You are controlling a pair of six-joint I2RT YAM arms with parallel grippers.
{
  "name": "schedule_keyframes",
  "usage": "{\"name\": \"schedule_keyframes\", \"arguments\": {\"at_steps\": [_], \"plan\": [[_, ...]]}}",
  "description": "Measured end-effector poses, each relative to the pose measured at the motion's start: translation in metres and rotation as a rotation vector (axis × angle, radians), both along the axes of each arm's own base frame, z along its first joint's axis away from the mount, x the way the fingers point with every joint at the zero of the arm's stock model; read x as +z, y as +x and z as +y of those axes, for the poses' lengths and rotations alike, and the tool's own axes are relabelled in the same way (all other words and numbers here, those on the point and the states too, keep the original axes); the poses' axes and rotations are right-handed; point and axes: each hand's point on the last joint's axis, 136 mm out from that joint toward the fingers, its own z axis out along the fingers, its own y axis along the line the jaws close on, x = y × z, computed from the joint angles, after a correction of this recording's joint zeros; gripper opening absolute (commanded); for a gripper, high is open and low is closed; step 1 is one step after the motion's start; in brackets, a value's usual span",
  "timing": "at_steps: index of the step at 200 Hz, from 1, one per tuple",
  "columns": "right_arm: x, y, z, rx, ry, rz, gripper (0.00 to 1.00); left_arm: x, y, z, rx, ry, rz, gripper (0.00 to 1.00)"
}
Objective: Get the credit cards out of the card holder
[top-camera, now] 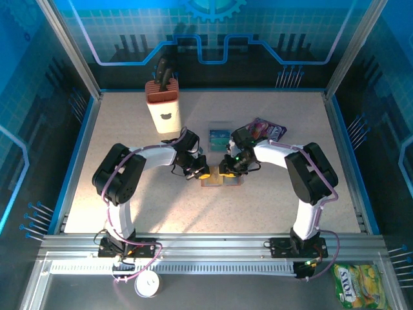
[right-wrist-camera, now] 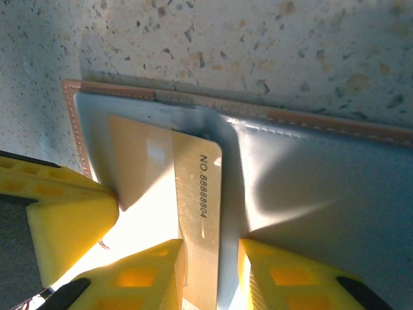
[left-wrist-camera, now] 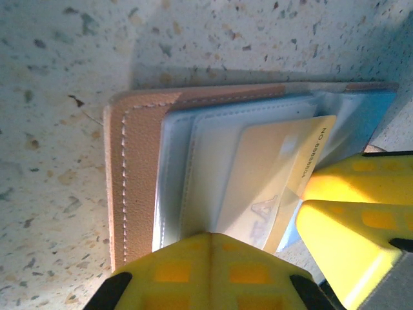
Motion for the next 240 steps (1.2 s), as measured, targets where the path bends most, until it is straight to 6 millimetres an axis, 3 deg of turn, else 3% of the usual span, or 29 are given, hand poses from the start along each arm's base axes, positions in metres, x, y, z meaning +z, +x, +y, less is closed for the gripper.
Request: {"name": "schedule_keyframes", "arguments": {"at_steps": [67, 107, 240], "plan": [[0.003, 0.002, 0.009, -0.005, 0.052, 0.009, 0.27, 0.0, 0.0, 0.0, 0.0, 0.0, 0.0, 0.05], [0.007, 0.003, 0.009, -0.011, 0.056, 0.005, 0.18, 0.0, 0.0, 0.0, 0.0, 0.0, 0.001, 0.05], [0.009, 0.004, 0.008, -0.016, 0.077, 0.003, 0.11, 0.0, 0.0, 0.0, -0.003, 0.001, -0.001, 0.05]]}}
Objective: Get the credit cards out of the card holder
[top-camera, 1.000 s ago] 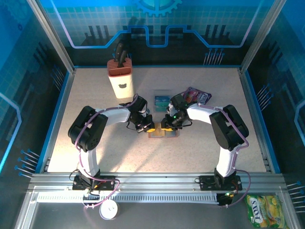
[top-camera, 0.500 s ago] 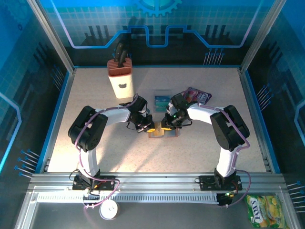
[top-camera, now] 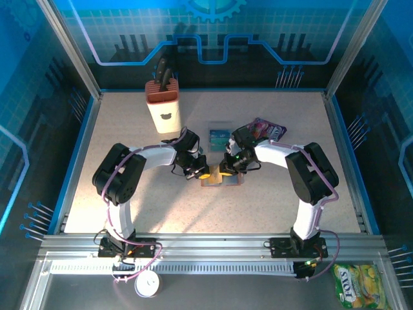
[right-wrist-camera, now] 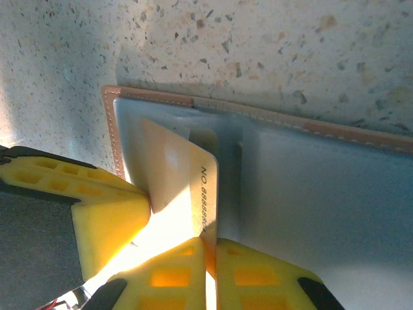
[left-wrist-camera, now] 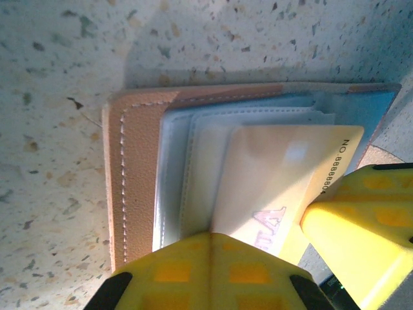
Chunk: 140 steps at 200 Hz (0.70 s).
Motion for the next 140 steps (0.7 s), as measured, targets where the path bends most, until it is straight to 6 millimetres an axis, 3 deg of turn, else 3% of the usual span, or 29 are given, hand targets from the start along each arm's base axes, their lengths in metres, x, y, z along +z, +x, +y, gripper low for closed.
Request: {"name": "schedule_keyframes", "arguments": {"at_steps": [140], "plan": [[0.019, 0.005, -0.025, -0.006, -0.029, -0.064, 0.08, 0.0, 0.001, 0.002, 0.001, 0.001, -0.001, 0.05]]}}
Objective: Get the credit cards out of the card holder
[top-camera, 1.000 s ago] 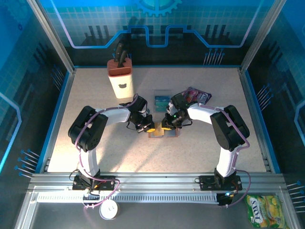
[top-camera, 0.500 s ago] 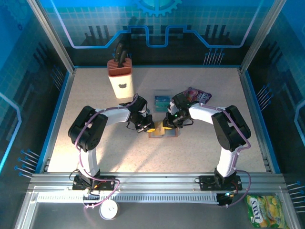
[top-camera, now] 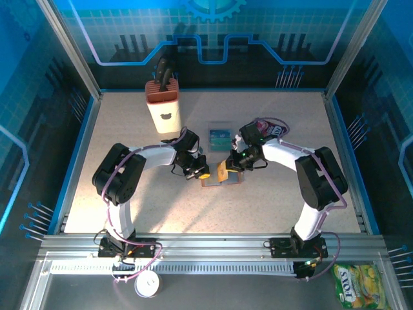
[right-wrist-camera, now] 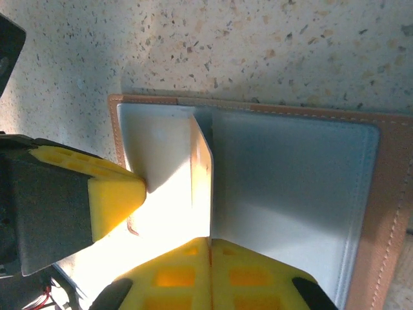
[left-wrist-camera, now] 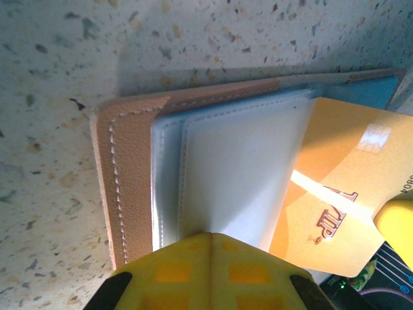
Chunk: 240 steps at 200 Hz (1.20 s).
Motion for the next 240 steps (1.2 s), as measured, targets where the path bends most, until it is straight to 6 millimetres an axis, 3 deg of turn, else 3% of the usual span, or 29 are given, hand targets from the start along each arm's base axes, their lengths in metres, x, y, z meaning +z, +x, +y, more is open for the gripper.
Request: {"name": "schedule_keyframes", "arguments": {"at_steps": [111, 240], "plan": [[0.003, -0.002, -0.009, 0.027, -0.074, -0.002, 0.06, 0.0, 0.0, 0.006, -0.009, 0.028, 0.004, 0.05], [0.009, -0.014, 0.007, 0.015, -0.103, -0.019, 0.06, 0.0, 0.002, 0.013, -0.046, 0.052, -0.026, 0.06]]}}
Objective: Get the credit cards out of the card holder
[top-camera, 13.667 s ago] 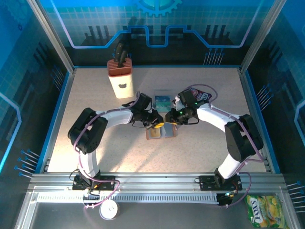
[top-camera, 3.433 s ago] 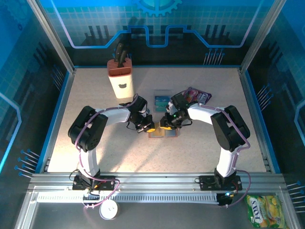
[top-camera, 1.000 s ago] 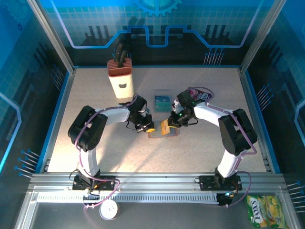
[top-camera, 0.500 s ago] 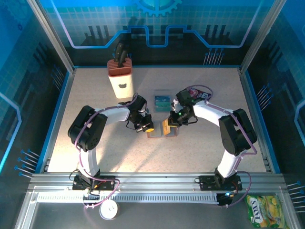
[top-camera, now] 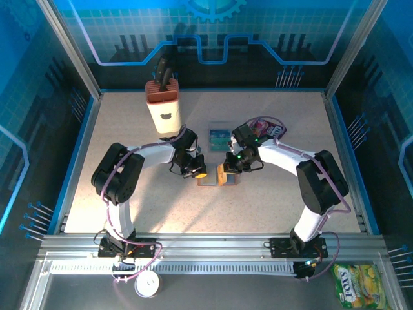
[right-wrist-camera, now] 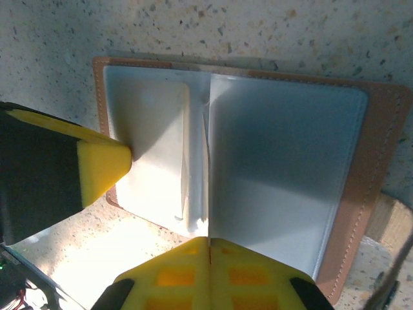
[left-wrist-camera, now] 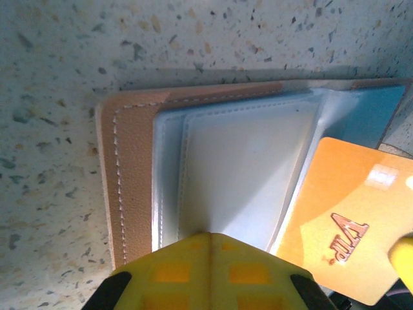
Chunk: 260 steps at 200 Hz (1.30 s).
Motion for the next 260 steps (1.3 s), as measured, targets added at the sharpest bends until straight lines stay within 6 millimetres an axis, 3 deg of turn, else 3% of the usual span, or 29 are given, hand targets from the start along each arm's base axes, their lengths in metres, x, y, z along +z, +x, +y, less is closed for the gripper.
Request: {"name": "schedule_keyframes", "arguments": {"at_steps": [58, 95, 133, 190, 224, 260], "plan": [[0.013, 0.002, -0.001, 0.073, -0.019, -0.044, 0.03, 0.0, 0.0, 0.002, 0.002, 0.0, 0.004, 0.12], [0.04, 0.016, 0.007, 0.304, -0.025, -0.213, 0.0, 0.001, 0.001, 0.002, 0.005, 0.001, 0.007, 0.13], [0.061, 0.016, 0.008, 0.604, -0.064, -0.344, 0.03, 0.005, 0.002, 0.005, 0.013, 0.007, 0.001, 0.13], [0.051, 0.024, -0.001, 0.941, -0.174, -0.378, 0.0, 0.009, 0.011, 0.013, 0.049, 0.025, -0.003, 0.13], [0.05, 0.041, -0.003, 1.049, -0.236, -0.408, 0.0, 0.009, 0.01, 0.015, 0.065, 0.033, 0.012, 0.13], [0.066, 0.077, 0.009, 1.092, -0.247, -0.486, 0.0, 0.013, 0.009, 0.017, 0.069, 0.037, 0.009, 0.13]]}}
